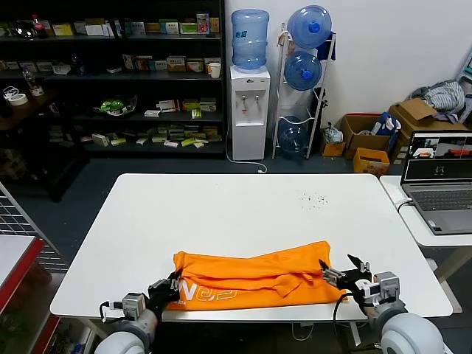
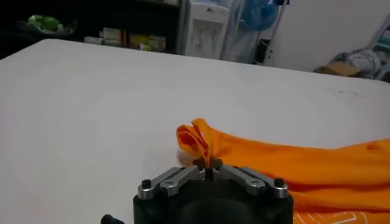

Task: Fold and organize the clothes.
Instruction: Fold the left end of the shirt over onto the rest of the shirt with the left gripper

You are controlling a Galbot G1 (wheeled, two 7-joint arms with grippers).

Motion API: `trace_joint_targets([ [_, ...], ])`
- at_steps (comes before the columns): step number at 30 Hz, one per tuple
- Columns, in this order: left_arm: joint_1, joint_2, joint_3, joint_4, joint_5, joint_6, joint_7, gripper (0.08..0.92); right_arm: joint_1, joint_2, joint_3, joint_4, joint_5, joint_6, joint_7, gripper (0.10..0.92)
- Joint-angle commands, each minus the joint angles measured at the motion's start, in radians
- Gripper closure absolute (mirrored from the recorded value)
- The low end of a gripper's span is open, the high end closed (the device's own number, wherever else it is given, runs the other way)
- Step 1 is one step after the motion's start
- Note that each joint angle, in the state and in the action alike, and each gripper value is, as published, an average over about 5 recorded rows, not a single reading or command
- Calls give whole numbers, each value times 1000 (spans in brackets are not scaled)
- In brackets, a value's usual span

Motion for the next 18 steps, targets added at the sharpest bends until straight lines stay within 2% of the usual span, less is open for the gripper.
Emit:
trace_joint_targets([
  [1,59,124,-137,-46,-28,2,3,881,26,2,-19,-5,0,1,2,203],
  [10,190,378,-458,40,-89,-2,50,881,108,24,-93,-41,-2,6,1,203],
  [15,213,422,-586,107,15,-49,81,881,125,34,-110,-60,-12,14,-8,203],
  [18,215,430,-616,94,30,-48,88,881,122,33,-109,-64,-17,18,-12,203],
])
